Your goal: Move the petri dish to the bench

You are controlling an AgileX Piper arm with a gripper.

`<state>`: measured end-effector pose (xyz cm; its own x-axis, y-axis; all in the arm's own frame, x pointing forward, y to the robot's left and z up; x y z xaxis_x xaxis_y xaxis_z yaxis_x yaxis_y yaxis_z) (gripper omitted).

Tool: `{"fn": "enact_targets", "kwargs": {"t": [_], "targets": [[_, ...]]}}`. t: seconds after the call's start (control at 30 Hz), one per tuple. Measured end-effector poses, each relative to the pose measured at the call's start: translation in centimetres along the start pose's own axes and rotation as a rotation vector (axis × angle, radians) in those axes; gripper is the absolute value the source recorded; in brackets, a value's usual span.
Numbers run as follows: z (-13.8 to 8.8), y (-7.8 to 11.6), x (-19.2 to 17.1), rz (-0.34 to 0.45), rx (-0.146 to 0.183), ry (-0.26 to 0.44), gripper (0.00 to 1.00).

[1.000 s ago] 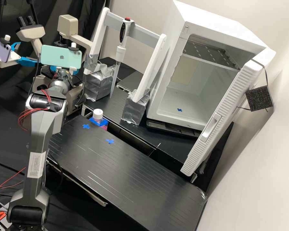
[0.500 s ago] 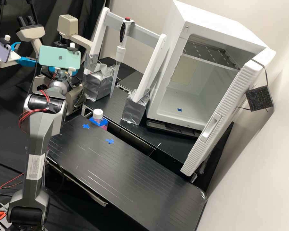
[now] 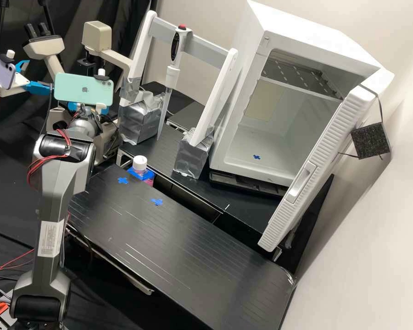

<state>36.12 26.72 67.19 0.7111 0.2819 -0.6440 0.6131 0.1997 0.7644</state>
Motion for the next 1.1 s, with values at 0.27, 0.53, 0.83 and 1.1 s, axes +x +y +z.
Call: {"fn": "enact_targets", "kwargs": {"t": [0.27,0.53,0.83,1.1], "targets": [[-0.2,-0.3,-2.5,-0.009,-0.005,0.004,0.00],[-0.1,-0.2,-2.5,-0.007,-0.006,0.002,0.00],[0.4,-0.6,-4.9,-0.013,-0.004,0.011,0.00],[0.2,-1.2,-10.7,0.007,0.000,0.063,0.00]]}}
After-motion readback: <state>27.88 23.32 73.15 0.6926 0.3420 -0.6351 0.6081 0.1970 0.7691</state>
